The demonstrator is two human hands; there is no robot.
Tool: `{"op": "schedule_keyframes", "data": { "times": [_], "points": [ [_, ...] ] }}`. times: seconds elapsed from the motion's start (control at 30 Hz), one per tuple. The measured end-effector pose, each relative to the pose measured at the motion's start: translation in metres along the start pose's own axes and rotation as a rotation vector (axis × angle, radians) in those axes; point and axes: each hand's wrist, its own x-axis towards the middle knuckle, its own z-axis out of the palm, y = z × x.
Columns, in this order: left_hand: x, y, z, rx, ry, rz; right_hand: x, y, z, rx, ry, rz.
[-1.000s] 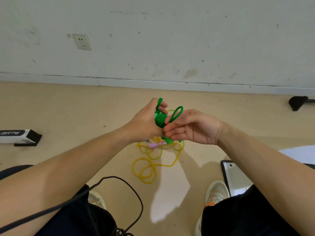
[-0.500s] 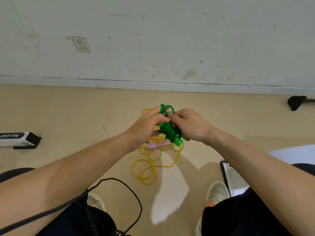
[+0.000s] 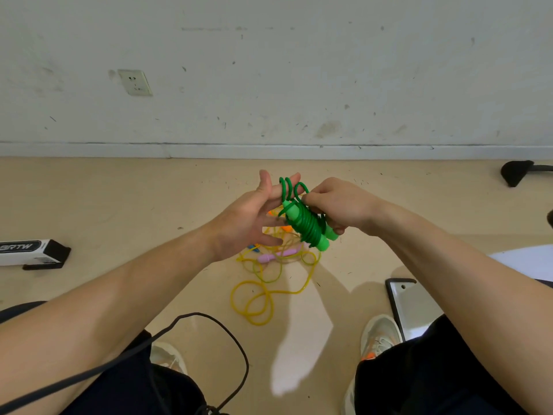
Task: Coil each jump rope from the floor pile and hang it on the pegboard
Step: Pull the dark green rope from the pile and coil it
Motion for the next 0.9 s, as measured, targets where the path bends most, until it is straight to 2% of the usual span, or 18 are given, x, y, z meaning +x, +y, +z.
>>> {"op": "schedule_keyframes", "data": {
  "times": [0.1, 0.17, 0.23, 0.37, 0.5, 0.63, 0.77, 0.83, 0.9],
  "points": [
    [0.002, 0.001, -0.008, 0.011, -0.066, -0.06, -0.003, 0.002, -0.001, -0.022, -0.035, -0.012],
    [0.004, 0.001, -0.01, 0.025, -0.053, -0.098, -0.004, 0.002, 0.001, -0.121, -0.019, -0.041],
    [0.004, 0.001, -0.007, 0.089, 0.028, -0.094, -0.005, 0.003, 0.004, -0.227, -0.012, -0.086],
    [0.008, 0.002, -0.001, 0.159, 0.281, 0.043, -0.005, 0.005, 0.01, -0.285, 0.016, -0.17],
    [0.01, 0.002, -0.008, 0.158, 0.326, 0.118, -0.003, 0.006, 0.014, -0.268, 0.158, -0.225],
    [0.01, 0.003, -0.01, 0.161, 0.344, 0.187, -0.008, -0.001, 0.02, -0.529, 0.351, -0.254],
    [0.009, 0.01, -0.009, 0.097, 0.368, 0.242, -0.011, -0.009, 0.019, -0.664, 0.482, -0.306],
    [0.009, 0.013, -0.01, 0.085, 0.391, 0.26, -0.012, -0.012, 0.018, -0.516, 0.506, -0.326],
    [0.008, 0.013, -0.013, 0.097, 0.395, 0.272, -0.013, -0.014, 0.014, -0.136, 0.415, -0.268]
  ]
}}
